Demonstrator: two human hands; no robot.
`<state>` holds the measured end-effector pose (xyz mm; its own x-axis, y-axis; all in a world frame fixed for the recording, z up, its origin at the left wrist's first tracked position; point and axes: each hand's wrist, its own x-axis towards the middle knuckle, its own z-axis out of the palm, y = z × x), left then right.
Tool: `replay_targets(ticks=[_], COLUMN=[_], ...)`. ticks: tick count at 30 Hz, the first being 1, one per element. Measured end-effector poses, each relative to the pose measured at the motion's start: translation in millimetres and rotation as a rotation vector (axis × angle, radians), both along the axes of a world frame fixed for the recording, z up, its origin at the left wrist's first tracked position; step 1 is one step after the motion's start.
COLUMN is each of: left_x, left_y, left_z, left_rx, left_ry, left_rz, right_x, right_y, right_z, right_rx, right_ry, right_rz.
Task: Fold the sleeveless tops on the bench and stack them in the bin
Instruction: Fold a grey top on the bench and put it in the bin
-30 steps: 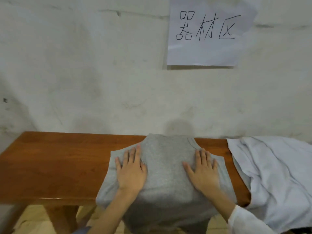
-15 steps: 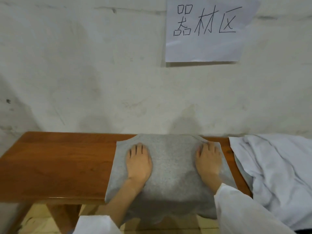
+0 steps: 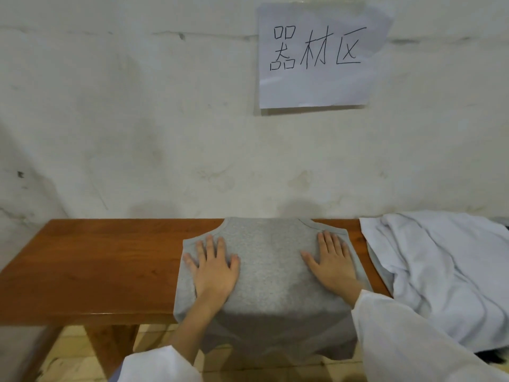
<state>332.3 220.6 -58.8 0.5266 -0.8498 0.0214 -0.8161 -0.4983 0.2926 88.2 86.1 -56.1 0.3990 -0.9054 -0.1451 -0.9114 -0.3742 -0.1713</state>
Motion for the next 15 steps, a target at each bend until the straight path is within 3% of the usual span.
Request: replay_targets(ticks=[2,6,11,15], left_x=[3.8,11.5,-4.6,-46.2], left_y=[3.3,18.9,44.9,79.9], left_z=[1.1,9.7,17.2,18.8], left_rx=[-0.166,-0.36,-0.415,-0.397], left_ry=[0.152,0.397,0.22,0.319], left_rz=[0.02,-0.018,-0.188,-0.291], right_x=[0.2,-11.1,-37.0,-41.5], right_y=[-0.5,25.5,67.0,104.2], right_z=[5.6,24.0,8.5,10.0], right_rx=[0.059,0.104,0.042,-0.036], right_ry=[-0.115,-0.604,-0.329,-0.496], right_rz=[-0.037,-0.231,-0.011,-0.061])
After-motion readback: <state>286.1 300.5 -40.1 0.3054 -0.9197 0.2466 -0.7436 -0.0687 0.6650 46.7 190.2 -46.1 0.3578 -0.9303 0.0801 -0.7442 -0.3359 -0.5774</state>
